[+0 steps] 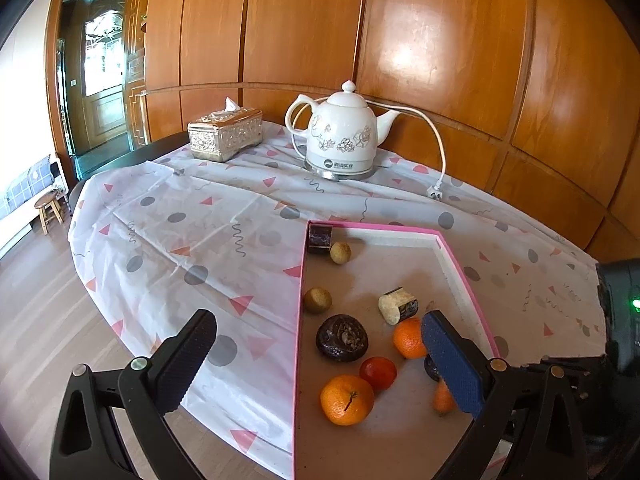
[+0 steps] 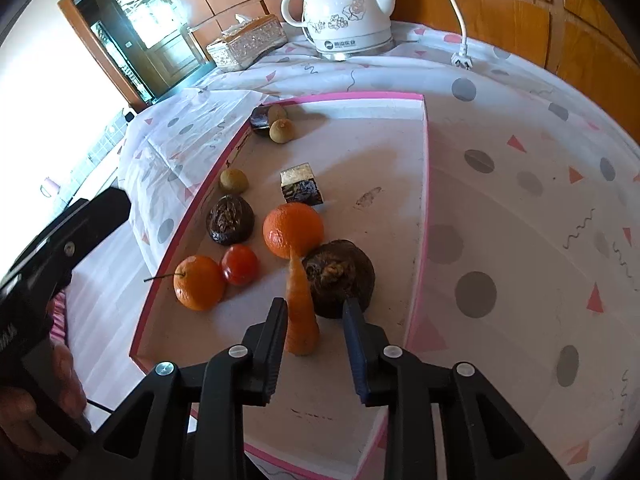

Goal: Organize fruits

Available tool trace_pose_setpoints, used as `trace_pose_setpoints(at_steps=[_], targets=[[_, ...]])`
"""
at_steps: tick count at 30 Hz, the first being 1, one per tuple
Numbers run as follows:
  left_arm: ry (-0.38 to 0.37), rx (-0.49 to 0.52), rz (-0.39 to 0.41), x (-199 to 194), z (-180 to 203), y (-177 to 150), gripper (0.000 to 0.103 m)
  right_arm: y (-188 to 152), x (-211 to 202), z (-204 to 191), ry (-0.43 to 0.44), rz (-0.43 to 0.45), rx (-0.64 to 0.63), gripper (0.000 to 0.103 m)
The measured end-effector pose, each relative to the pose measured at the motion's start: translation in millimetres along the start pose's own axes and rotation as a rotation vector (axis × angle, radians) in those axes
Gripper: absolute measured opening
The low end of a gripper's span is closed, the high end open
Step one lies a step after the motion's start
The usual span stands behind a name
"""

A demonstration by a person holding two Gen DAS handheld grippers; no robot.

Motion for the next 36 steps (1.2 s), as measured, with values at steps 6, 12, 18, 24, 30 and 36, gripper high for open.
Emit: trace_pose_setpoints(at_steps=[6,12,18,24,30,36], targets=[[0.002,0.015,0.038,-9,4,5,0.103,-10,-14,-8,0.065,0.036,-0.013,0.028],[0.027,0.066,0.054,-13,17,5,0.103,-16,-28,1,-0.07,0.104,0.005,0.029],[0.043,0.094,0.068,-16,26,4,0.103,-20,-48,12,-0.199,0.206,0.047,0.036],[0.083,0.097,0.12,-26,30,11,0.103,-28,-61,27,-0.272,0.265,0.096,0.038],[0.096,0.073,0.176,-34,34,18,0.103,-30,-75,32,-0.304,0.317,0.119,0.038],[0.079,0.09,0.143,-26,40,9,0.103,-31,-74,28,-0.313,0.322,0.1,0.038]])
Point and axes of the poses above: each gripper's, at about its wrist camera, not at the fingertips, and x roughly the way its jaws point, z to its right, y to its top, the point moved 8 cm from there along x, roughly the way its jaws point, and after that the axes turned 9 degrees about -z, right-handed, at the moved point
